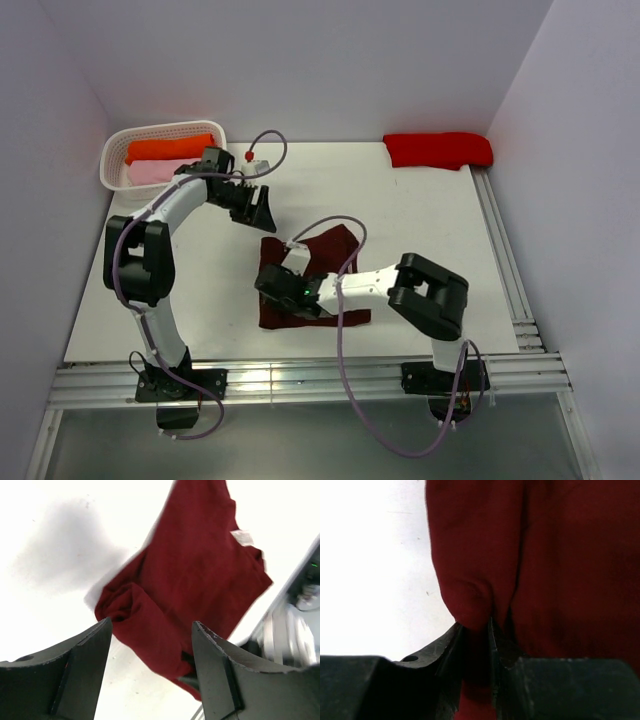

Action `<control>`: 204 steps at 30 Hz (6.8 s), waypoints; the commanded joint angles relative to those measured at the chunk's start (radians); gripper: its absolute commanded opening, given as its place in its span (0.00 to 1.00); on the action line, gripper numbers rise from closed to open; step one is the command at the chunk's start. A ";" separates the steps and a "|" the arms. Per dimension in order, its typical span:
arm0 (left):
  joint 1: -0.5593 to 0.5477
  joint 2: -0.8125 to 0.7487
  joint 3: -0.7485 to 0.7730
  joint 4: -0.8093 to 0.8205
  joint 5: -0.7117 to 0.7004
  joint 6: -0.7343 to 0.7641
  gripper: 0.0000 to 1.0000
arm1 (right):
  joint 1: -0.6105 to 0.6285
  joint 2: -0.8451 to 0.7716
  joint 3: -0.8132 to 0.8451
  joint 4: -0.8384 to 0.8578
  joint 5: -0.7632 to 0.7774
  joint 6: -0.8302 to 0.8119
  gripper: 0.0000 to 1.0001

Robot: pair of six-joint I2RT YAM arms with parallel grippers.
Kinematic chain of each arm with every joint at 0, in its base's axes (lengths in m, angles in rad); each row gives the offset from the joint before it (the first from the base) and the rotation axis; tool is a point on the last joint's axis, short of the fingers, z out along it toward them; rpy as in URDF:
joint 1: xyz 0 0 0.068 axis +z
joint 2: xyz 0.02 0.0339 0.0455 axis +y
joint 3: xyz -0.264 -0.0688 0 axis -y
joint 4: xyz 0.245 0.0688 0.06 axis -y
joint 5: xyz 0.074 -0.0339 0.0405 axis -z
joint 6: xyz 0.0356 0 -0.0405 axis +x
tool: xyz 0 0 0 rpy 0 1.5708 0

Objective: Roll the t-shirts
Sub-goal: Roll the tshirt

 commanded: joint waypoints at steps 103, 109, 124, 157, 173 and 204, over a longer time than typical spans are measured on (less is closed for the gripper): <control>-0.095 0.027 -0.184 0.150 -0.284 -0.066 0.16 | 0.033 0.337 0.617 -0.530 0.238 -0.086 0.57; -0.097 0.029 -0.184 0.150 -0.282 -0.063 0.24 | 0.032 0.356 0.605 -0.628 0.228 -0.023 0.57; -0.098 0.044 -0.168 0.148 -0.274 -0.060 0.48 | 0.035 0.451 0.686 -0.824 0.198 0.018 0.57; 0.090 -0.095 -0.132 0.084 0.034 -0.025 0.69 | -0.079 0.038 -0.219 0.708 -0.312 0.015 0.15; 0.095 -0.161 -0.298 0.209 -0.158 -0.028 0.71 | -0.120 0.058 -0.319 0.748 -0.299 0.201 0.13; 0.058 -0.086 -0.335 0.200 -0.147 -0.009 0.84 | -0.178 0.095 -0.280 0.731 -0.259 0.244 0.08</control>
